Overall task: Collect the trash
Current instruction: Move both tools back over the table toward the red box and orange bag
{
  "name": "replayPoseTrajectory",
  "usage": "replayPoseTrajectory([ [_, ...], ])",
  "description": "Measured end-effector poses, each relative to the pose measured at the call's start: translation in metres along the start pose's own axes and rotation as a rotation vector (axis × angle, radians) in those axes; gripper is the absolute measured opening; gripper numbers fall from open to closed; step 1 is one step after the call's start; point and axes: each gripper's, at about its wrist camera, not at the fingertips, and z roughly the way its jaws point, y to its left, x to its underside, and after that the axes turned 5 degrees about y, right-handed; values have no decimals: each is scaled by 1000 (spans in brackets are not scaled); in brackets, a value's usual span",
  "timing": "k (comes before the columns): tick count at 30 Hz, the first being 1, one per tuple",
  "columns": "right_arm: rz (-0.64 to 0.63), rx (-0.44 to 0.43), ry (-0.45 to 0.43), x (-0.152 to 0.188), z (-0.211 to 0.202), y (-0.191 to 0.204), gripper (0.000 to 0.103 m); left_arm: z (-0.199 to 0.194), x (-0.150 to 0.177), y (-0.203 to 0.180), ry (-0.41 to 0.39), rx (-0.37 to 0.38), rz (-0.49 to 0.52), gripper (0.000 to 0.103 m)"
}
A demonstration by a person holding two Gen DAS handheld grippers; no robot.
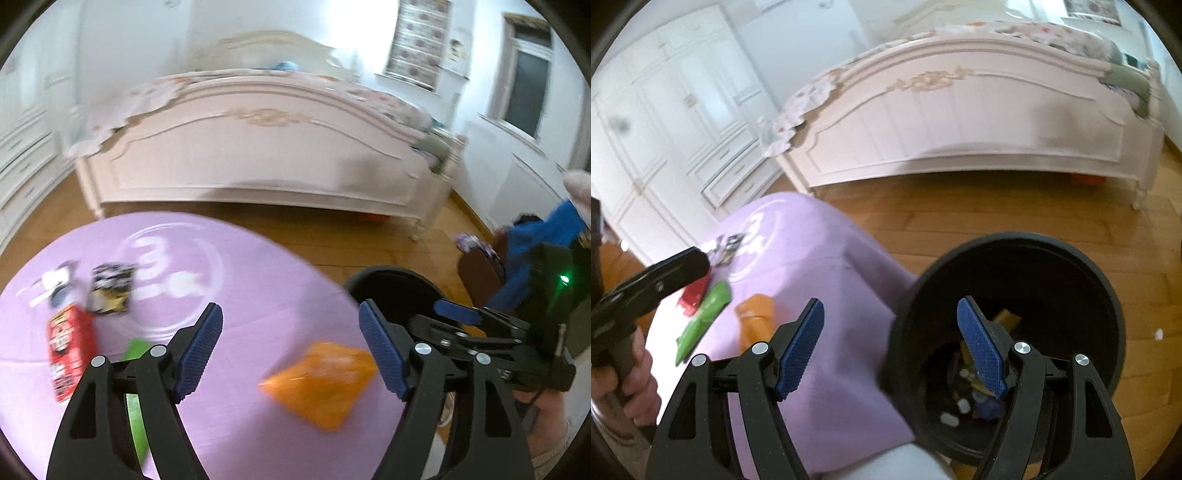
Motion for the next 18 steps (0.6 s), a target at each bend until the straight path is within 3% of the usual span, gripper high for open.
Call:
replayPoseTrajectory([
  [8, -97, -33, 24, -4, 13, 47, 75, -20, 17, 83, -3, -105, -183, 76],
  [10, -111, -42, 29, -4, 18, 55, 79, -26, 22, 96, -9, -131, -209, 76],
  [18, -191, -43, 58, -1, 34, 87, 79, -31, 40, 146, 16, -189, -298, 76],
])
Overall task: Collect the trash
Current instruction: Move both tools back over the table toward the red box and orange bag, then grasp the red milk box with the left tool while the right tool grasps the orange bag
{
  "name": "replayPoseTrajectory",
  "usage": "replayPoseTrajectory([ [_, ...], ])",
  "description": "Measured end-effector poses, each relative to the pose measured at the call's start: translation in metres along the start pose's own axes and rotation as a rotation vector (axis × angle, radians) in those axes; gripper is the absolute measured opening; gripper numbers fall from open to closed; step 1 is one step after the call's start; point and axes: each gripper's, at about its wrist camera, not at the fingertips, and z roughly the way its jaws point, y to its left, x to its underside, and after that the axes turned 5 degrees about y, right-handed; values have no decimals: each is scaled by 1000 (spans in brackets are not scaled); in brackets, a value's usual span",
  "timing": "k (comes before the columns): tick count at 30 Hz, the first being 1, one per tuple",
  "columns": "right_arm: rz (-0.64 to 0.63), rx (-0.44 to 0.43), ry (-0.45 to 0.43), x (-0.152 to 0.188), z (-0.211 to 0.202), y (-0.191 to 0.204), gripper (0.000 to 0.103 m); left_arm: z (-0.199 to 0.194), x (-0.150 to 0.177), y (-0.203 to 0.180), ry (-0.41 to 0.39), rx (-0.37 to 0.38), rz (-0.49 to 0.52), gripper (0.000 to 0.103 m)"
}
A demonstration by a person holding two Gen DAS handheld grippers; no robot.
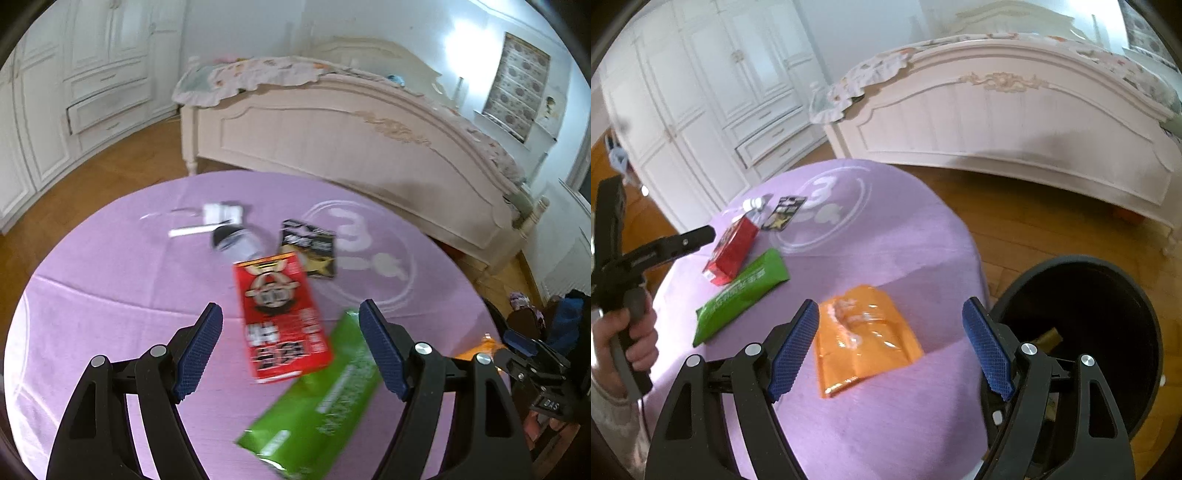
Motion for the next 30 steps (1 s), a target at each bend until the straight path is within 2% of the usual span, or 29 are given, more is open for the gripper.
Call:
replayPoseTrajectory([
  [4, -49, 23, 16, -1, 6, 13, 79, 12, 0, 12, 38, -4, -9, 76],
  [9, -103, 64, 48, -1, 16, 26, 78, 22, 1, 20, 69, 38, -46, 76],
  [16, -153, 98, 60, 1, 23, 35, 63, 31, 3, 27, 103, 33, -59, 72],
  [18, -161, 97, 65, 1, 23, 36, 54, 33, 4, 28, 108, 31, -61, 61],
  [20, -164, 97, 63, 1, 23, 36, 51, 33, 5, 28, 100, 24, -54, 54],
  [27, -155, 78, 59, -1, 22, 35, 37, 29, 6, 28, 82, 28, -52, 53],
  [30, -145, 68, 53, -1, 20, 33, 36, 21, 5, 23, 57, 29, -38, 53],
])
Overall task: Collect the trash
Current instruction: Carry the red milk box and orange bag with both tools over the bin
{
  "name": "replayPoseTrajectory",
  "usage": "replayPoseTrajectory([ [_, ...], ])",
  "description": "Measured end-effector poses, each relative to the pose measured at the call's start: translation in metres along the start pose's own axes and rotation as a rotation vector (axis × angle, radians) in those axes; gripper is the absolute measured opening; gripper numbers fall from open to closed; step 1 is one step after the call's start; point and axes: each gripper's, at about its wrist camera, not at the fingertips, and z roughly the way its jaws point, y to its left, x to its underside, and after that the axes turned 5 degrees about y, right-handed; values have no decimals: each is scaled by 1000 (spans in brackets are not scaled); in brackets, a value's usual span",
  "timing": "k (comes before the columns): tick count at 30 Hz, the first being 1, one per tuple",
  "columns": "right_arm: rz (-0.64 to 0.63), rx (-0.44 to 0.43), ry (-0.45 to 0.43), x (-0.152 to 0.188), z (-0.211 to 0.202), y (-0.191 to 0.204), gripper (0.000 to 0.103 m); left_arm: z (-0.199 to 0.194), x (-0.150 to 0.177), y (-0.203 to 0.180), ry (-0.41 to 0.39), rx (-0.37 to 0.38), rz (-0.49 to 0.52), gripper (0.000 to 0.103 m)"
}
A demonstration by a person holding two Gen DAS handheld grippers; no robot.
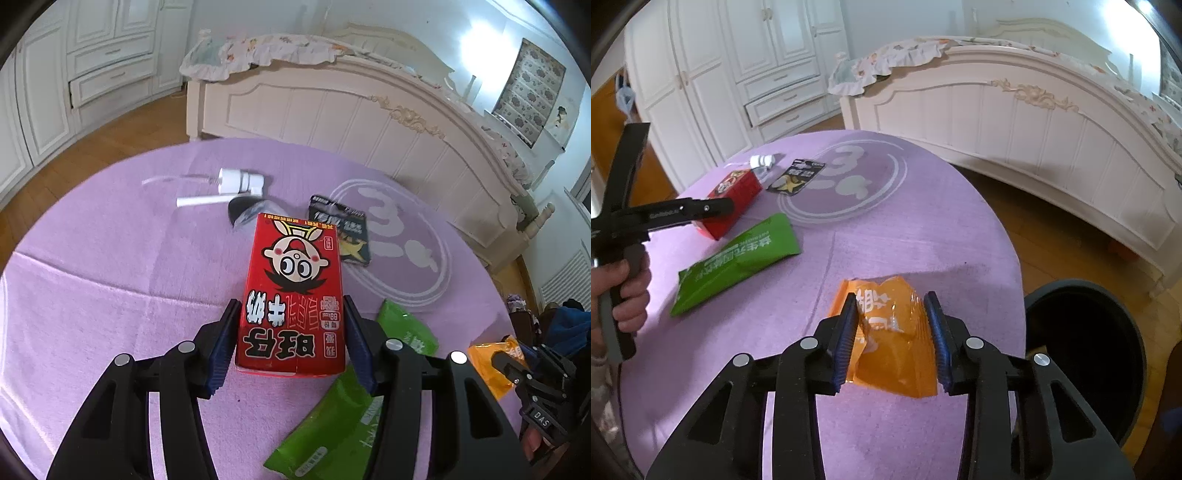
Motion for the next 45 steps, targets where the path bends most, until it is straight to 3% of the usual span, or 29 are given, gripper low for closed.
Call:
replayPoseTrajectory([
  [7, 34, 4, -41, 3, -11, -6, 33, -19, -4, -29, -41, 52, 68, 53],
  [15, 137, -21, -116, 6, -36, -37, 33, -31, -1, -92, -69, 140, 202, 53],
  [32, 358, 15, -210, 39, -72, -128, 33, -12, 22, -227, -37, 248, 475, 53],
  [45, 504, 49, -221, 81, -73, -190, 33, 14, 40, -285, 19, 289, 580, 54],
])
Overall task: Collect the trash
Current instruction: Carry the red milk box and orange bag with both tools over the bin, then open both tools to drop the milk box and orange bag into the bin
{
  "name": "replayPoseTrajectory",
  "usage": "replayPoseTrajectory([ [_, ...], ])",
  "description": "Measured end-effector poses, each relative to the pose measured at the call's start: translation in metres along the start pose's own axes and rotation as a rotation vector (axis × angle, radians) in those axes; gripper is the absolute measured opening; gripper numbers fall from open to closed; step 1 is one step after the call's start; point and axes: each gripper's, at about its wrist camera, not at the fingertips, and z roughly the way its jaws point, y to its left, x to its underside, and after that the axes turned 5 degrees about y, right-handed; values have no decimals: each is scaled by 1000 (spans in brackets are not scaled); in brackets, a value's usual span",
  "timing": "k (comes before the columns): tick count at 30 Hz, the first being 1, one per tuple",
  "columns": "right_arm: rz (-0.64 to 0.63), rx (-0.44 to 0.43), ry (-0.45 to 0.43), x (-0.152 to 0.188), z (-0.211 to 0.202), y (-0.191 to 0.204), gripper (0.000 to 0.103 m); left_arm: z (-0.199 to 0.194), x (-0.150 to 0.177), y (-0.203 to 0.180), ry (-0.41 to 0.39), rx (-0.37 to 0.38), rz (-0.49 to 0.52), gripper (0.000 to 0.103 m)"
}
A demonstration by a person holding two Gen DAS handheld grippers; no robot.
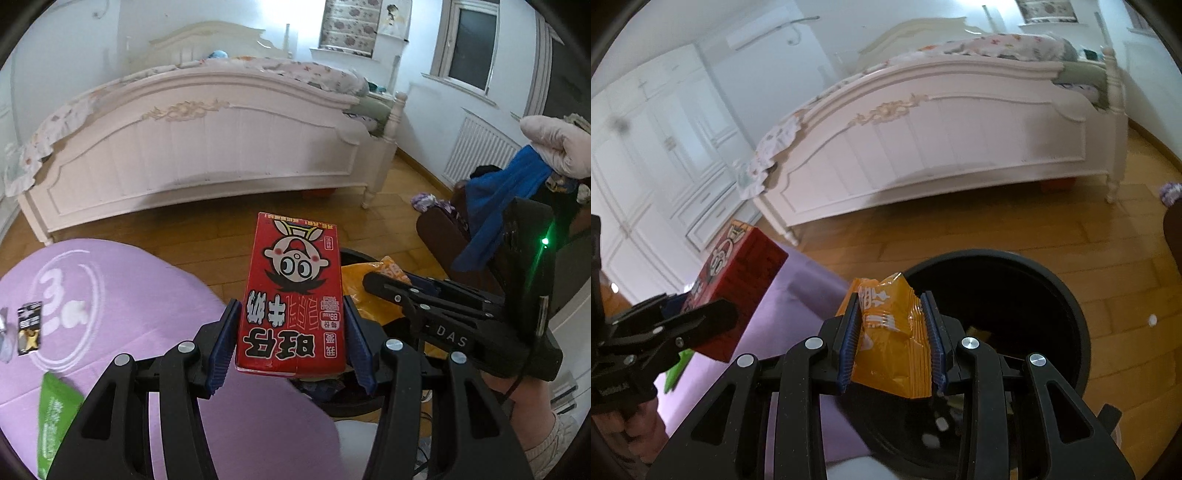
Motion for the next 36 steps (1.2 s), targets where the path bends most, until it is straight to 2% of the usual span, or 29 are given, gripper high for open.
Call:
replayPoseTrajectory([
  [17, 101, 18, 31, 18, 17, -54, 33, 43, -4, -37, 78, 39, 72, 54],
  [36, 146, 32, 53, 25, 30, -78, 33, 70, -5, -45, 144, 54, 103, 54],
])
